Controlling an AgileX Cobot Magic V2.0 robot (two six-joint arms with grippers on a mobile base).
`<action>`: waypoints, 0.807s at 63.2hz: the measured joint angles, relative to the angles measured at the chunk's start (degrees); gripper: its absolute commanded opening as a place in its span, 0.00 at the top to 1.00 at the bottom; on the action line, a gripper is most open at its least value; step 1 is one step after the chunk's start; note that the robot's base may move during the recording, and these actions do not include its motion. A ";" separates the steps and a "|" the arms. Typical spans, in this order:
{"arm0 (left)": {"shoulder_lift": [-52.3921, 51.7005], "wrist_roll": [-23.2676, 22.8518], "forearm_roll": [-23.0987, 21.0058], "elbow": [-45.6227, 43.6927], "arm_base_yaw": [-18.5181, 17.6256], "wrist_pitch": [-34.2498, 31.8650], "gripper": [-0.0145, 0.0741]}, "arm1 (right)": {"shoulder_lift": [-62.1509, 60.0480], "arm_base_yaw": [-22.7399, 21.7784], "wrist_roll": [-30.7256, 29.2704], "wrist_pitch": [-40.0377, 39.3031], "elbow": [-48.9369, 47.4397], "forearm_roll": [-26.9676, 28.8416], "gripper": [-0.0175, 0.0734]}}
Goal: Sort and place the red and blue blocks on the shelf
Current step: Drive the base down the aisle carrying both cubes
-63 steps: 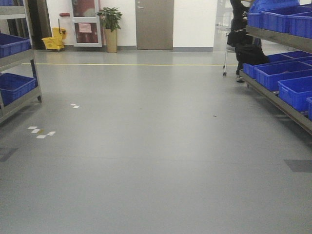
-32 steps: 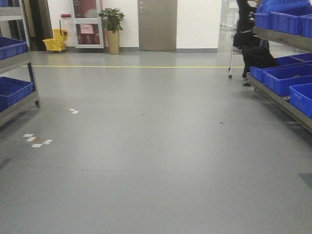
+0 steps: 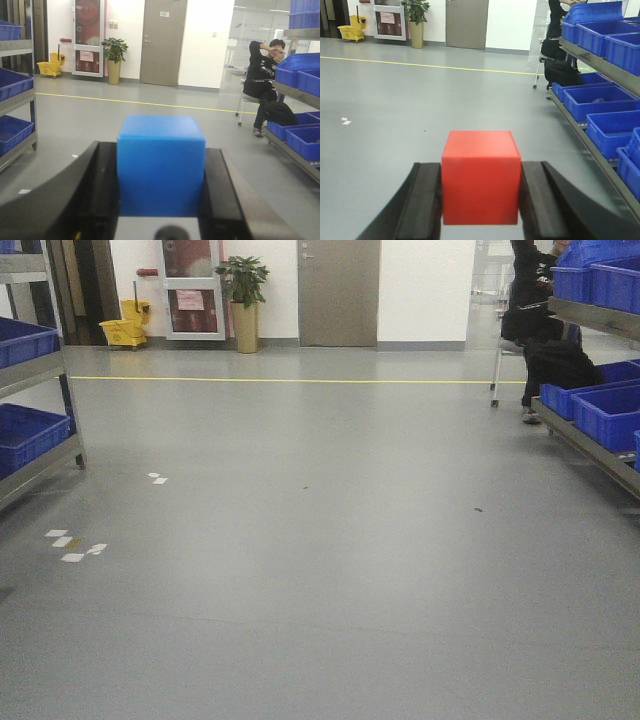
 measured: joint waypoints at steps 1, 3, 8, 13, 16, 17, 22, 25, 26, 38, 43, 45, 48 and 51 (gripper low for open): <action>0.00 0.00 0.00 0.00 0.00 0.00 0.70 | 0.00 0.00 0.00 0.00 0.00 0.00 0.75; 0.00 0.00 0.00 0.00 0.00 0.00 0.70 | 0.00 0.00 0.00 0.00 0.00 0.00 0.75; 0.00 0.00 0.00 0.00 0.00 0.00 0.70 | 0.00 0.00 0.00 0.00 0.00 0.00 0.75; 0.00 0.00 0.00 0.00 0.00 0.00 0.70 | 0.00 0.00 0.00 0.00 0.00 0.00 0.75; 0.00 0.00 0.00 0.00 0.00 0.00 0.70 | 0.00 0.00 0.00 0.00 0.00 0.00 0.75; 0.00 0.00 0.00 0.00 0.00 0.00 0.70 | 0.00 0.00 0.00 0.00 0.00 0.00 0.75; 0.00 0.00 0.00 0.00 0.00 0.00 0.70 | 0.00 0.00 0.00 0.00 0.00 0.00 0.75; 0.00 0.00 0.00 0.00 0.00 0.00 0.70 | 0.00 0.00 0.00 0.00 0.00 0.00 0.75; 0.00 0.00 0.00 0.00 0.00 0.00 0.70 | 0.00 0.00 0.00 0.00 0.00 0.00 0.75; 0.00 0.00 0.00 0.00 0.00 0.00 0.70 | 0.00 0.00 0.00 0.00 0.00 0.00 0.75; 0.00 0.00 0.00 0.00 0.00 0.00 0.70 | 0.00 0.00 0.00 0.00 0.00 0.00 0.75; 0.00 0.00 0.00 0.00 0.00 0.00 0.70 | 0.00 0.00 0.00 0.00 0.00 0.00 0.75; 0.00 0.00 0.00 0.00 0.00 0.00 0.70 | 0.00 0.00 0.00 0.00 0.00 0.00 0.75; 0.00 0.00 0.00 0.00 0.00 0.00 0.70 | 0.00 0.00 0.00 0.00 0.00 0.00 0.75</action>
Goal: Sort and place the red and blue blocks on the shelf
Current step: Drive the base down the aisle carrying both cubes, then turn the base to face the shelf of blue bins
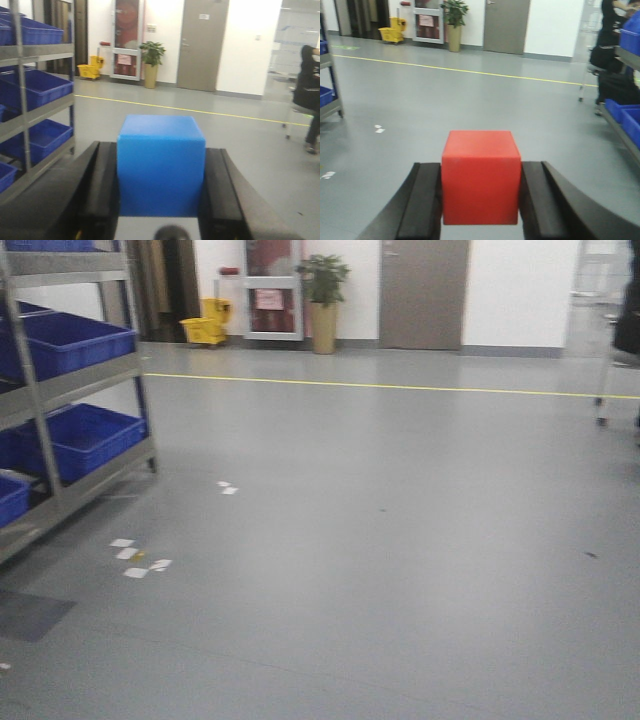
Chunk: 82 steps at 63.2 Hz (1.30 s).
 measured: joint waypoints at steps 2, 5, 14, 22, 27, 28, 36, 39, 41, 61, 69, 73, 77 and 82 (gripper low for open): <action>0.00 0.00 0.00 0.00 0.00 0.00 0.70 | 0.00 0.00 0.00 0.00 0.00 0.00 0.75; 0.00 0.00 0.00 0.00 0.00 0.00 0.70 | 0.00 0.00 0.00 0.00 0.00 0.00 0.75; 0.00 0.00 0.00 0.00 0.00 0.00 0.70 | 0.00 0.00 0.00 0.00 0.00 0.00 0.75; 0.00 0.00 0.00 0.00 0.00 0.00 0.70 | 0.00 0.00 0.00 0.00 0.00 0.00 0.75; 0.00 0.00 0.00 0.00 0.00 0.00 0.70 | 0.00 0.00 0.00 0.00 0.00 0.00 0.75; 0.00 0.00 0.00 0.00 0.00 0.00 0.70 | 0.00 0.00 0.00 0.00 0.00 0.00 0.75; 0.00 0.00 0.00 0.00 0.00 0.00 0.70 | 0.00 0.00 0.00 0.00 0.00 0.00 0.75; 0.00 0.00 0.00 0.00 0.00 0.00 0.70 | 0.00 0.00 0.00 0.00 0.00 0.00 0.75; 0.00 0.00 0.00 0.00 0.00 0.00 0.70 | 0.00 0.00 0.00 0.00 0.00 0.00 0.75; 0.00 0.00 0.00 0.00 0.00 0.00 0.70 | 0.00 0.00 0.00 0.00 0.00 0.00 0.75; 0.00 0.00 0.00 0.00 0.00 0.00 0.70 | 0.00 0.00 0.00 0.00 0.00 0.00 0.75; 0.00 0.00 0.00 0.00 0.00 0.00 0.70 | 0.00 0.00 0.00 0.00 0.00 0.00 0.75; 0.00 0.00 0.00 0.00 0.00 0.00 0.70 | 0.00 0.00 0.00 0.00 0.00 0.00 0.75; 0.00 0.00 0.00 0.00 0.00 0.00 0.70 | 0.00 0.00 0.00 0.00 0.00 0.00 0.75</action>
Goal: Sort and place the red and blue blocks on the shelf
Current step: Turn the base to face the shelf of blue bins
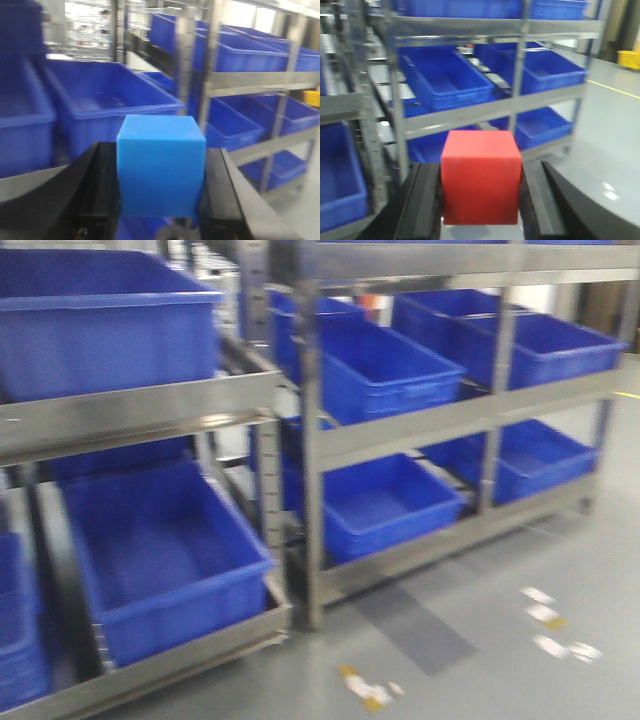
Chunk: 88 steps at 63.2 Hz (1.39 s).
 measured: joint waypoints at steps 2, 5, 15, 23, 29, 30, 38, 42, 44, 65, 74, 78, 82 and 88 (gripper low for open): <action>0.00 0.00 0.00 0.00 0.00 0.00 0.70 | 0.00 0.00 0.00 0.00 0.00 0.00 0.75; 0.00 0.00 0.00 0.00 0.00 0.00 0.70 | 0.00 0.00 0.00 0.00 0.00 0.00 0.75; 0.00 0.00 0.00 0.00 0.00 0.00 0.70 | 0.00 0.00 0.00 0.00 0.00 0.00 0.75; 0.00 0.00 0.00 0.00 0.00 0.00 0.70 | 0.00 0.00 0.00 0.00 0.00 0.00 0.75; 0.00 0.00 0.00 0.00 0.00 0.00 0.70 | 0.00 0.00 0.00 0.00 0.00 0.00 0.75; 0.00 0.00 0.00 0.00 0.00 0.00 0.70 | 0.00 0.00 0.00 0.00 0.00 0.00 0.75; 0.00 0.00 0.00 0.00 0.00 0.00 0.70 | 0.00 0.00 0.00 0.00 0.00 0.00 0.75; 0.00 0.00 0.00 0.00 0.00 0.00 0.70 | 0.00 0.00 0.00 0.00 0.00 0.00 0.75; 0.00 0.00 0.00 0.00 0.00 0.00 0.70 | 0.00 0.00 0.00 0.00 0.00 0.00 0.75; 0.00 0.00 0.00 0.00 0.00 0.00 0.70 | 0.00 0.00 0.00 0.00 0.00 0.00 0.75; 0.00 0.00 0.00 0.00 0.00 0.00 0.70 | 0.00 0.00 0.00 0.00 0.00 0.00 0.75; 0.00 0.00 0.00 0.00 0.00 0.00 0.70 | 0.00 0.00 0.00 0.00 0.00 0.00 0.75; 0.00 0.00 0.00 0.00 0.00 0.00 0.70 | 0.00 0.00 0.00 0.00 0.00 0.00 0.75; 0.00 0.00 0.00 0.00 0.00 0.00 0.70 | 0.00 0.00 0.00 0.00 0.00 0.00 0.75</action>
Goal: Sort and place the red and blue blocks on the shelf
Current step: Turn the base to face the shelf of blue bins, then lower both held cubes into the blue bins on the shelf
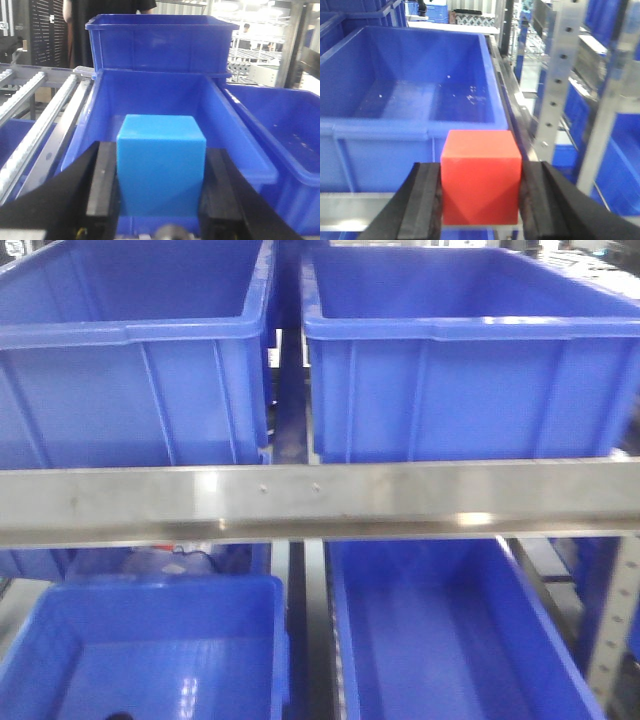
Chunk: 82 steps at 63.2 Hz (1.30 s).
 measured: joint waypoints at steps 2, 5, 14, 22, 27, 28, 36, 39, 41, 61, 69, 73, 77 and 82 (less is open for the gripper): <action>0.00 0.00 0.00 0.00 0.00 0.00 0.70 | 0.00 0.00 0.00 0.00 0.00 0.00 0.75; 0.00 0.00 0.00 0.00 0.00 0.00 0.70 | 0.00 0.00 0.00 0.00 0.00 0.00 0.75; 0.00 0.00 0.00 0.00 0.00 0.00 0.70 | 0.00 0.00 0.00 0.00 0.00 0.00 0.75; 0.00 0.00 0.00 0.00 0.00 0.00 0.70 | 0.00 0.00 0.00 0.00 0.00 0.00 0.75; 0.00 0.00 0.00 0.00 0.00 0.00 0.70 | 0.00 0.00 0.00 0.00 0.00 0.00 0.75; 0.00 0.00 0.00 0.00 0.00 0.00 0.70 | 0.00 0.00 0.00 0.00 0.00 0.00 0.75; 0.00 0.00 0.00 0.00 0.00 0.00 0.70 | 0.00 0.00 0.00 0.00 0.00 0.00 0.75; 0.00 0.00 0.00 0.00 0.00 0.00 0.70 | 0.00 0.00 0.00 0.00 0.00 0.00 0.75; 0.00 0.00 0.00 0.00 0.00 0.00 0.70 | 0.00 0.00 0.00 0.00 0.00 0.00 0.75; 0.00 0.00 0.00 0.03 0.00 0.00 0.70 | 0.00 0.00 0.00 0.00 0.00 0.00 0.75; 0.00 0.00 0.00 0.03 0.00 0.00 0.70 | 0.00 0.00 0.00 0.00 0.00 0.00 0.75; 0.00 0.00 0.00 0.03 0.00 0.00 0.70 | 0.00 0.00 0.00 0.00 0.00 0.00 0.75; 0.00 0.00 0.00 0.03 0.00 0.00 0.70 | 0.00 0.00 0.00 0.00 0.00 0.00 0.75; 0.00 0.00 0.00 0.03 0.00 0.00 0.70 | 0.00 0.00 0.00 0.00 0.00 0.00 0.75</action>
